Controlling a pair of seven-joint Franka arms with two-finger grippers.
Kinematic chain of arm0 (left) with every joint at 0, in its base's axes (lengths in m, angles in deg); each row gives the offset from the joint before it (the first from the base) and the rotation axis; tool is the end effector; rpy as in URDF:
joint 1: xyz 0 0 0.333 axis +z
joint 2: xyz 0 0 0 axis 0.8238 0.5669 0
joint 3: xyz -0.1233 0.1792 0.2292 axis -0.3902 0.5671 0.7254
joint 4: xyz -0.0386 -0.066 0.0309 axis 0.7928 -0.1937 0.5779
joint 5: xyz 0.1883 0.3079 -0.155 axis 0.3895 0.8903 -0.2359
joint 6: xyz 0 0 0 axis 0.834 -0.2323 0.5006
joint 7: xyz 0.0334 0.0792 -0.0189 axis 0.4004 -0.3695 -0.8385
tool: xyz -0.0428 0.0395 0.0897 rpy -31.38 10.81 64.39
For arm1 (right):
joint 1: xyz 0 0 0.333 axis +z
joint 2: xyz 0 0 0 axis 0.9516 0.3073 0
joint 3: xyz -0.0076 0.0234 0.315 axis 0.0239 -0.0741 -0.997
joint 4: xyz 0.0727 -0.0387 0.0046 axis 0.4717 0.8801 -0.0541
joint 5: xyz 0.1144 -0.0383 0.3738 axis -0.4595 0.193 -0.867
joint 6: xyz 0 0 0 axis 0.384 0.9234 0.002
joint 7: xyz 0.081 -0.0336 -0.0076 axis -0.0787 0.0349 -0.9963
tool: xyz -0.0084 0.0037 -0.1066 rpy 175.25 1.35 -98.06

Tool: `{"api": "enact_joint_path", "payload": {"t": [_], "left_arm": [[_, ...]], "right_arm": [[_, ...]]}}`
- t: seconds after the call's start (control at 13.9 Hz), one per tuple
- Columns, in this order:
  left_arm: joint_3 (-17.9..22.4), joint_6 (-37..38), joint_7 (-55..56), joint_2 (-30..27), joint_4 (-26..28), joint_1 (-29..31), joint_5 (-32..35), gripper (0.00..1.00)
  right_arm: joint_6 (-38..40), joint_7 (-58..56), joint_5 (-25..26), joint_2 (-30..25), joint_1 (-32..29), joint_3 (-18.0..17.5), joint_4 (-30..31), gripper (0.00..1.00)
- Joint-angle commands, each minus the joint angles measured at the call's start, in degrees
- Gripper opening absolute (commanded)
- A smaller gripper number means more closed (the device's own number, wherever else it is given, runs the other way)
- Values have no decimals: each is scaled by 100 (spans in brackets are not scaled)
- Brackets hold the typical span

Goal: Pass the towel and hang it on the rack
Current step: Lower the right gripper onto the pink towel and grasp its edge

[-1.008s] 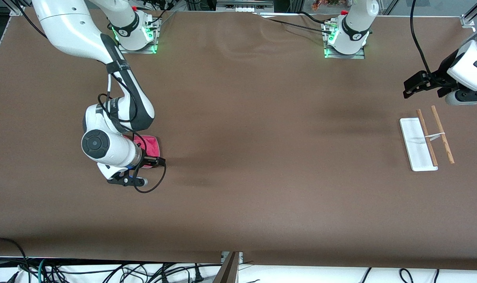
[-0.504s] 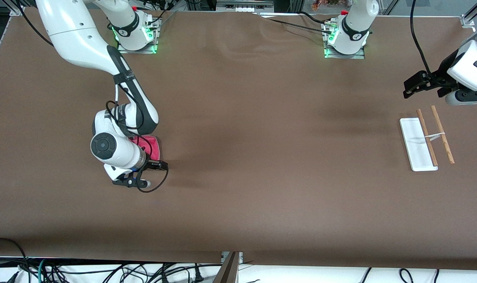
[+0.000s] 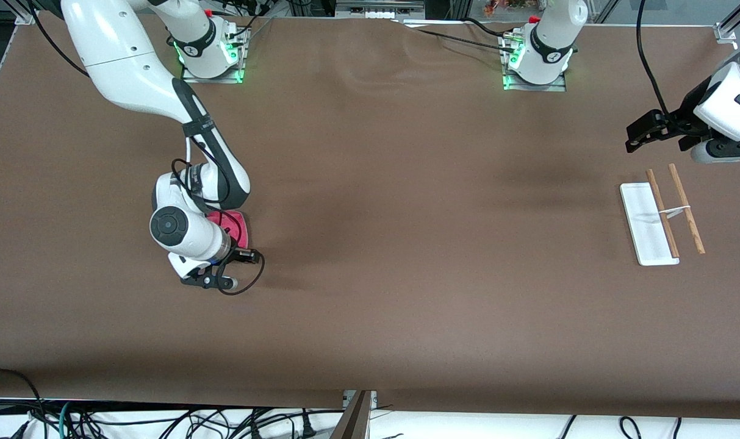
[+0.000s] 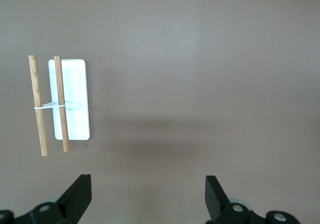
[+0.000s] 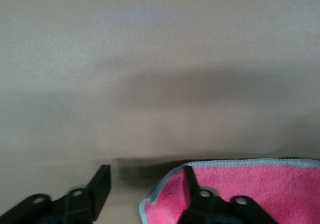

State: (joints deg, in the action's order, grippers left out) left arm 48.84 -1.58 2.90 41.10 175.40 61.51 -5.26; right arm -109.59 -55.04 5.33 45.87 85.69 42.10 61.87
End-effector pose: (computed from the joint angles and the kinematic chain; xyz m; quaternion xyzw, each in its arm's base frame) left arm 0.5388 -0.0217 0.5991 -0.9990 -0.0334 0.0287 0.0071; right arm 0.6568 0.1798 0.1858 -0.9983 0.0537 0.0194 0.0126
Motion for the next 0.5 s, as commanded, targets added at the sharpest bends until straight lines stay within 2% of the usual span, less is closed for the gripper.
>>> {"api": "enact_joint_path", "payload": {"t": [0.0,0.22,0.29,0.36,0.43], "left_arm": [[-18,121,-92,82,-191,38,39,100],[-10,130,-101,82,-182,38,39,100],[-18,130,-101,82,-182,38,39,100],[-18,130,-101,82,-182,38,39,100],[-18,130,-92,82,-182,38,39,100]], "right_arm": [[-98,45,-80,-106,-14,-21,158,48],[-63,45,-80,-132,-23,-29,158,40],[-63,45,-88,-132,-23,-29,158,32],[-63,36,-88,-132,-23,-29,167,22],[-63,45,-106,-132,-32,-29,167,1]]}}
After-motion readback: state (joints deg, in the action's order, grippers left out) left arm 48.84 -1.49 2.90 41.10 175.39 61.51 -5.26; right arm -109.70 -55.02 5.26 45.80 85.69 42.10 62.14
